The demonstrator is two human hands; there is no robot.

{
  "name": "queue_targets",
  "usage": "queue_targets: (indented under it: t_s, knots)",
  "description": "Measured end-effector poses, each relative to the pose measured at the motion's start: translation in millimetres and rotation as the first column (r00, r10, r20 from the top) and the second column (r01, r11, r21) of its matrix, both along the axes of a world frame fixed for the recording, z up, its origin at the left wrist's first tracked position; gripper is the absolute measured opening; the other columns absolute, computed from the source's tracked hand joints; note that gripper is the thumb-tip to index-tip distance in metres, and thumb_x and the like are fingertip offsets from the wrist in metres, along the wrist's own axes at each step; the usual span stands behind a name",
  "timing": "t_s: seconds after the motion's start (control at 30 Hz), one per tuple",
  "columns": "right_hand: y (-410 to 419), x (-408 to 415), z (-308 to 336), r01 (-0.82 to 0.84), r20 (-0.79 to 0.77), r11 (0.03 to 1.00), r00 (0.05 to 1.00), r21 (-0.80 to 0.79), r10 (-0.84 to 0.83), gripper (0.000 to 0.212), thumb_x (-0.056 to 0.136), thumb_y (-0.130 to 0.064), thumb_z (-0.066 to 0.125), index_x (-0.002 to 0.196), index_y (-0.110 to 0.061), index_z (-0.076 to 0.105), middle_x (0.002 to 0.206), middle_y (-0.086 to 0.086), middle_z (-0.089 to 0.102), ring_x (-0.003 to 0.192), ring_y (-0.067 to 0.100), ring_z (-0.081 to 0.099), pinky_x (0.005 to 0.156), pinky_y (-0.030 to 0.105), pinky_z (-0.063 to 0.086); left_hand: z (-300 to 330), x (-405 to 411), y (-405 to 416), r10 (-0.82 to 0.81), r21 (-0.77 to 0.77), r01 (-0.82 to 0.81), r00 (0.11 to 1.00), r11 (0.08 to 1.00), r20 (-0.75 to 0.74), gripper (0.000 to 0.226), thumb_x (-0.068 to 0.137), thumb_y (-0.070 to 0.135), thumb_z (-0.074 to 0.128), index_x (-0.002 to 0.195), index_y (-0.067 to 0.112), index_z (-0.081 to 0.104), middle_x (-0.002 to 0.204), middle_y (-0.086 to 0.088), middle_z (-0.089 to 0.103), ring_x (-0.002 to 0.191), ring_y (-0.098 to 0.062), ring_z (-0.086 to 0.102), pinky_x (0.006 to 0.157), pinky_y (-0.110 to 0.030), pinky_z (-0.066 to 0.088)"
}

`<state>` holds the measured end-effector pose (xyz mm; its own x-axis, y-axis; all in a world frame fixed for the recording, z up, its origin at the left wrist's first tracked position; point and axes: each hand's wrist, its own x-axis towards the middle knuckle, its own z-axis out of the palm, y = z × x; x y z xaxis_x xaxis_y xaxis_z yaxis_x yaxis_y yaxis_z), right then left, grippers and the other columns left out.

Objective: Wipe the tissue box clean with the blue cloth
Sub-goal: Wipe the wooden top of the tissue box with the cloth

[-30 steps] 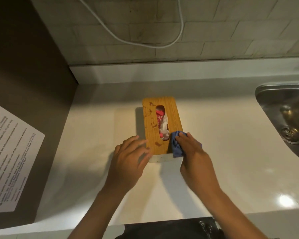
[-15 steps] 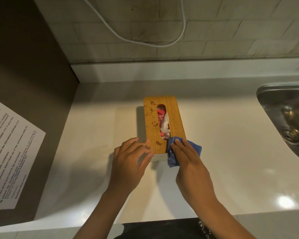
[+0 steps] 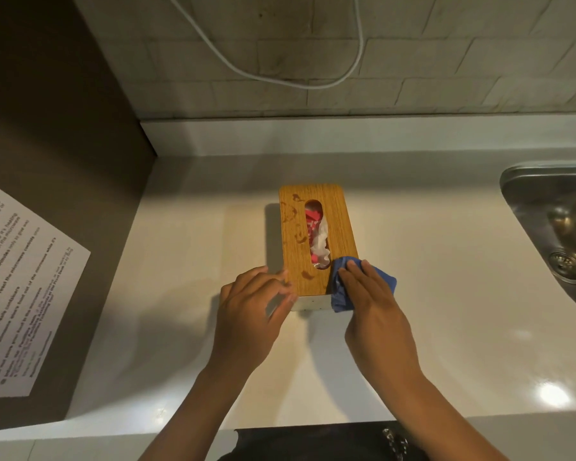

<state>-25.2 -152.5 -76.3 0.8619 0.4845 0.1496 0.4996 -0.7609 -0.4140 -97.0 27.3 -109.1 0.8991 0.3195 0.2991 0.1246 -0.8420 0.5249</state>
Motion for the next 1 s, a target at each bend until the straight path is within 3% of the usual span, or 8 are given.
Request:
queue_targets:
  t_s: [0.2,0.37,0.53,0.73,0.83,0.93,1.0]
  knots:
    - [2.8,-15.8,-4.7,-0.121,0.048,0.99,0.991,-0.067,0.124,0.071,0.05,0.017,0.083,0.118,0.003,0.066,0.124,0.018,0.063,0.118,0.038,0.057,0.092,0.052,0.048,-2.3,-0.4,-0.6,0.016,0.021,-0.016,1.0,1.0,0.008,0.029,0.094,0.043,0.06,0.095,0.021,0.078,0.12,0.008,0.074,0.118,-0.022,0.065,0.087,-0.038,0.044]
    - [5.6,0.2,3.0,-0.011,0.031,0.999,0.999,-0.051,0.013,0.069,0.052,0.017,0.083,0.118,0.004,0.065,0.125,0.019,0.062,0.119,0.04,0.056,0.087,0.052,0.053,-3.1,-0.4,-0.8,0.018,0.002,-0.019,1.0,1.0,0.014,0.023,0.092,0.04,0.065,0.095,0.021,0.078,0.119,0.009,0.075,0.118,-0.022,0.064,0.087,-0.036,0.042]
    - [17.2,-20.4,-0.7,-0.138,0.055,0.987,0.988,-0.086,0.143,0.07,0.049,0.014,0.083,0.116,0.004,0.066,0.123,0.018,0.063,0.116,0.037,0.058,0.086,0.051,0.054,-3.1,-0.2,-0.5,0.019,-0.001,-0.019,1.0,1.0,0.02,0.024,0.092,0.043,0.063,0.095,0.024,0.078,0.12,0.012,0.074,0.118,-0.021,0.064,0.086,-0.038,0.045]
    - [14.8,-4.1,2.7,-0.025,0.038,0.996,0.999,-0.081,0.028,0.068,0.05,0.017,0.083,0.115,0.005,0.067,0.121,0.02,0.064,0.115,0.04,0.059,0.085,0.053,0.054,-4.5,0.5,1.4,0.023,0.009,-0.023,0.999,1.0,0.027,0.027,0.092,0.045,0.063,0.094,0.023,0.078,0.118,0.011,0.075,0.118,-0.022,0.064,0.086,-0.035,0.041]
    - [28.3,-17.3,4.1,-0.084,0.056,0.992,0.994,-0.099,0.09,0.068,0.046,0.015,0.084,0.112,0.005,0.068,0.119,0.019,0.066,0.112,0.038,0.061,0.082,0.051,0.056,-4.3,0.1,1.8,0.011,0.023,-0.011,0.999,1.0,0.039,0.036,0.094,0.05,0.053,0.094,0.023,0.078,0.117,0.01,0.075,0.117,-0.022,0.065,0.086,-0.034,0.042]
    - [13.4,-21.5,-0.5,-0.126,0.056,0.986,0.99,-0.108,0.133,0.073,0.044,0.016,0.082,0.115,0.003,0.068,0.122,0.018,0.064,0.114,0.037,0.059,0.085,0.052,0.054,-5.8,0.7,3.7,0.009,0.033,-0.01,0.999,0.999,0.04,0.029,0.093,0.048,0.06,0.092,0.025,0.077,0.116,0.012,0.075,0.117,-0.021,0.065,0.088,-0.034,0.041]
    - [4.0,-13.1,-1.0,-0.066,0.043,0.994,0.997,-0.092,0.07,0.073,0.048,0.018,0.081,0.118,0.002,0.066,0.125,0.017,0.063,0.117,0.038,0.057,0.09,0.05,0.049,-6.5,1.3,4.0,0.01,0.041,-0.012,0.999,0.999,0.041,0.022,0.09,0.045,0.066,0.091,0.026,0.077,0.115,0.012,0.075,0.117,-0.021,0.064,0.088,-0.033,0.04]
